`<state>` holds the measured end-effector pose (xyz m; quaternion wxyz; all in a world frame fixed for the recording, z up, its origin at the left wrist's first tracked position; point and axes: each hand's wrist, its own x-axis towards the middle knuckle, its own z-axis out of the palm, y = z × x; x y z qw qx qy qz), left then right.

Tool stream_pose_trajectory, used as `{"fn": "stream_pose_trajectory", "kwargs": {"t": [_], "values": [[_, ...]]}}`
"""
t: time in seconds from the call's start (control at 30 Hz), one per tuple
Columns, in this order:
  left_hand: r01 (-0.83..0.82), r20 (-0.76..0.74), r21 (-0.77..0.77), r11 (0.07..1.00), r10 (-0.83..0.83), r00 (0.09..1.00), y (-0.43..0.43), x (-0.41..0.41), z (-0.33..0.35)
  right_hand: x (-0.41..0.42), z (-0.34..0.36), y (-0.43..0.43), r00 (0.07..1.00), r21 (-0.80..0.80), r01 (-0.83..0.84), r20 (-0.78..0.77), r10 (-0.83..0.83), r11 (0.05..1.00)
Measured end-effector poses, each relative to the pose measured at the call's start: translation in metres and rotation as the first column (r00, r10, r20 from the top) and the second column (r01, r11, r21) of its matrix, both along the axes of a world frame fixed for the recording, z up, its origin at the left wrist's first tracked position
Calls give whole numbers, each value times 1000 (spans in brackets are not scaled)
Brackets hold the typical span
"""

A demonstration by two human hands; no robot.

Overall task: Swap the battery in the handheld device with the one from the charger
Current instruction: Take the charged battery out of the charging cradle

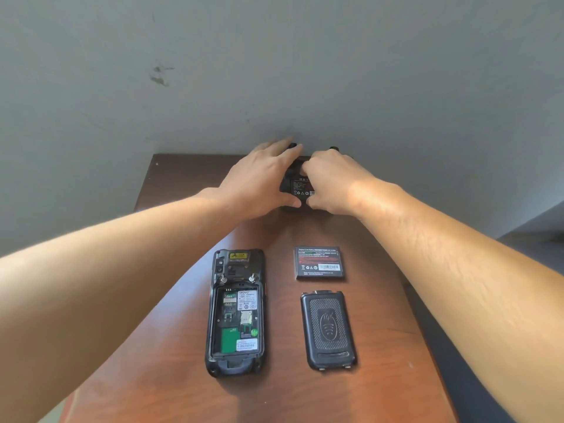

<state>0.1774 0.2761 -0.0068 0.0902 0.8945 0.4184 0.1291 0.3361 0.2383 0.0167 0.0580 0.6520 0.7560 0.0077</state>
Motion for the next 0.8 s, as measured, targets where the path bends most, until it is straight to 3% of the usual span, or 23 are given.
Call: {"fn": "stream_pose_trajectory", "kwargs": {"t": [0.5, 0.67, 0.8], "values": [[8, -121, 74, 997, 1, 993, 1, 3, 1, 0, 7, 2, 1000, -36, -19, -9, 18, 999], [10, -170, 126, 992, 12, 985, -1, 2, 1, 7, 13, -3, 983, 10, 6, -185, -4, 1000], [10, -186, 131, 991, 14, 982, -1, 2, 2, 6, 15, -6, 982, -16, -5, -189, 1, 1000]]}}
